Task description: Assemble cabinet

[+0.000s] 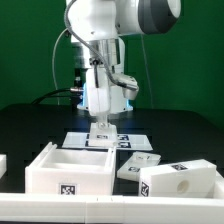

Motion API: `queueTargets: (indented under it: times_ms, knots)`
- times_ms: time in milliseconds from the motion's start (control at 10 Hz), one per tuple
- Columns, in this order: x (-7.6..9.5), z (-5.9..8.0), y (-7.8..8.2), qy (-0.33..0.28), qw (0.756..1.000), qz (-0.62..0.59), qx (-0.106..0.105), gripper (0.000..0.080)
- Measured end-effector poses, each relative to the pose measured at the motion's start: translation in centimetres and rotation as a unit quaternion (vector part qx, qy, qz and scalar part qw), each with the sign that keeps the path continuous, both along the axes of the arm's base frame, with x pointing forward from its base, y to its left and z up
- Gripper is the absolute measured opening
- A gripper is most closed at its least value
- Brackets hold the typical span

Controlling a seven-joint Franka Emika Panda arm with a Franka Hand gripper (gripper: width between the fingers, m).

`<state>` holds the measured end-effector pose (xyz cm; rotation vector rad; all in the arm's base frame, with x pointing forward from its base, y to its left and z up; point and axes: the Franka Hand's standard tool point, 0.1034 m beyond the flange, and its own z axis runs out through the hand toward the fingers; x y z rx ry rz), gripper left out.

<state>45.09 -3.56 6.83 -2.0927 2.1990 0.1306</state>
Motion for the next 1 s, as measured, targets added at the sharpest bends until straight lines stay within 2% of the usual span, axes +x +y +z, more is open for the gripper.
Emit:
queueTargets:
  times_ms: [300,1000]
  knots:
    - [0.0,0.2,-0.9,0.002,1.000,-0.009,0.002,0.0064]
    - [-0.1,0.1,-1.0,0.006,1.000,-0.025,0.005,0.0064]
